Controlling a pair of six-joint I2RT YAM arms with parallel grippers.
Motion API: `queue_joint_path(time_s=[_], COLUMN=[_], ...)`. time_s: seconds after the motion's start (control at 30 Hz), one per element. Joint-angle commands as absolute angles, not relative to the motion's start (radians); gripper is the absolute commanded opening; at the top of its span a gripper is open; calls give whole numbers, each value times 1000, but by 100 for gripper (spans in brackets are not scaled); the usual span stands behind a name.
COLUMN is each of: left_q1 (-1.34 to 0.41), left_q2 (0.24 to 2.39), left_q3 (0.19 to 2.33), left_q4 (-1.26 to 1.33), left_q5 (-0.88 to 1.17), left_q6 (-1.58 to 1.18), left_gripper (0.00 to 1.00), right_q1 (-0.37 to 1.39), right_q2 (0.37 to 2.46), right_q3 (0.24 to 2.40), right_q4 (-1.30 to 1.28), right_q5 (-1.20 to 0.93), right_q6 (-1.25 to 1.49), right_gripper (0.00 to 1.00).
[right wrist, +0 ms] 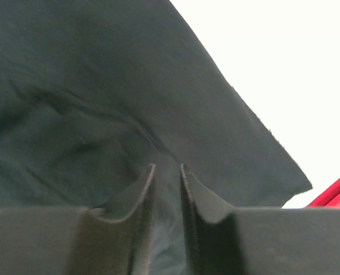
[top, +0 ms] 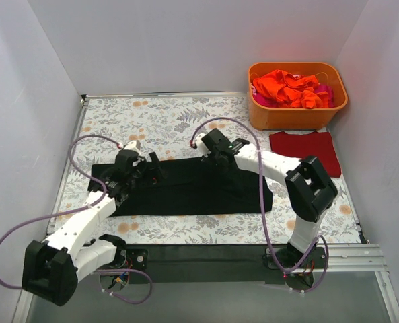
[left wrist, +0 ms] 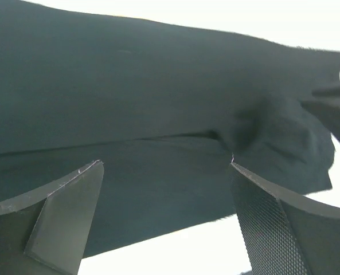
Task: Fold and stack the t-shirts
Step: Fold the tshirt
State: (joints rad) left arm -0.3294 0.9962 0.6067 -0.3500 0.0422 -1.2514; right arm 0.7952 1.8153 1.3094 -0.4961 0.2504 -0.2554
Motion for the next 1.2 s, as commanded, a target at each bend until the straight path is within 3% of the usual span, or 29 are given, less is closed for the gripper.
queue_joint_path(time_s=[0.0,0.27,0.47,0.93,1.17], left_q1=[-449,-627,-709,-724,-724], left_q2=[1073,1334,1524,1678,1721], left_q3=[695,853,948,1029,1049], left_q4=[-318,-275,-267,-267,-268], left_q5=[60,14,-35,-90,-95], left_q6=[-1298,-1309,-1295,-1281,-1269], left_gripper=[82,77,72,32,26], right_q1=[694,427,308,287,284], right_q2=[1669,1415,1328,1367,1387], right_q3=[1241,941,746,614,603], right_q4=[-503,-451,-338,-155,-133], right_q5=[175,-282,-448,-554,-532], right_q6=[-56,193,277,385,388], right_gripper=[28,34,36,34,33])
